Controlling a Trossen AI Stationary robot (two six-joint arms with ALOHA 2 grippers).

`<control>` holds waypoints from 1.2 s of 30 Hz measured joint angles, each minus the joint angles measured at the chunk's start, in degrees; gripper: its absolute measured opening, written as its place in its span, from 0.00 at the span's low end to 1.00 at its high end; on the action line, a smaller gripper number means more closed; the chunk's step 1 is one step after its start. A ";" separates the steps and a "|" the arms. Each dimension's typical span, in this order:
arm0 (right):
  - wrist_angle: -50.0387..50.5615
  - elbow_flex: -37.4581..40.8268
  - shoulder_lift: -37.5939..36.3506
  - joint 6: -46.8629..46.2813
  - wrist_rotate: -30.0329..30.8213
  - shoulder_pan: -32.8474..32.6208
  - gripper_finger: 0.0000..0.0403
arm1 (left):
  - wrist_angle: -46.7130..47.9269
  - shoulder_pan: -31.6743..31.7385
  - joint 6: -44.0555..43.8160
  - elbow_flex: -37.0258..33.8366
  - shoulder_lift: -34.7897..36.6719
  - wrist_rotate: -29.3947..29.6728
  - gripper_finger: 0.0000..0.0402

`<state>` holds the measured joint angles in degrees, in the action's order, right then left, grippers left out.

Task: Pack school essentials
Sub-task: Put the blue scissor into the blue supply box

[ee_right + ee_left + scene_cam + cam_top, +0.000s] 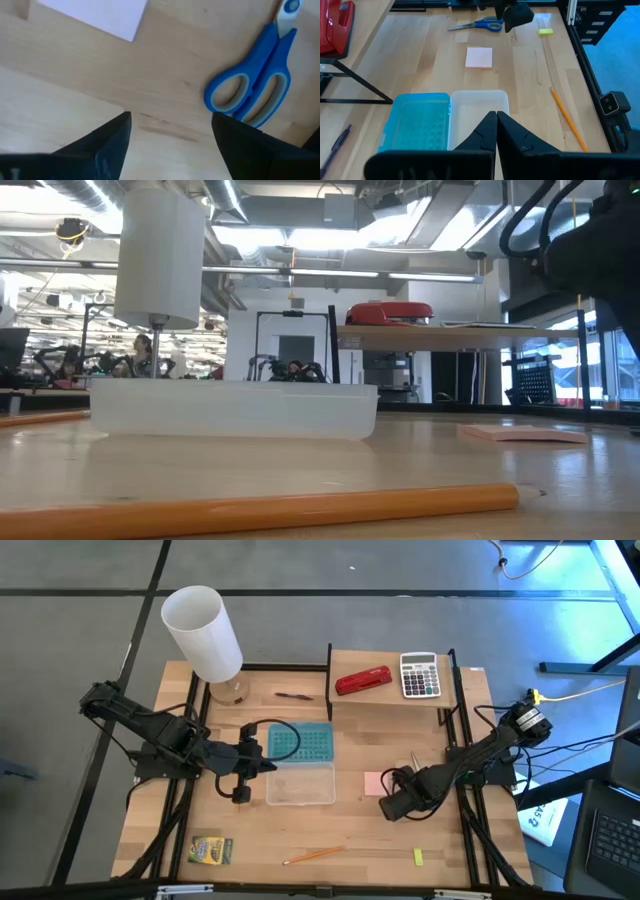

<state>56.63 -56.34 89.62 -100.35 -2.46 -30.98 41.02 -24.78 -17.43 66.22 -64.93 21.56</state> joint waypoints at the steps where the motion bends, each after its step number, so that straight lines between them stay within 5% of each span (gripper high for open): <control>1: -0.32 0.58 0.00 -0.66 -0.10 0.00 0.68 | -0.20 -0.02 0.00 0.02 0.00 0.00 0.00; 36: -13.12 13.32 -0.20 -3.59 -3.19 0.00 0.68 | -0.79 -0.01 -0.13 0.02 0.02 0.01 0.00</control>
<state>43.51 -43.03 89.43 -103.94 -5.65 -30.98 40.23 -24.79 -17.57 66.24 -64.91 21.57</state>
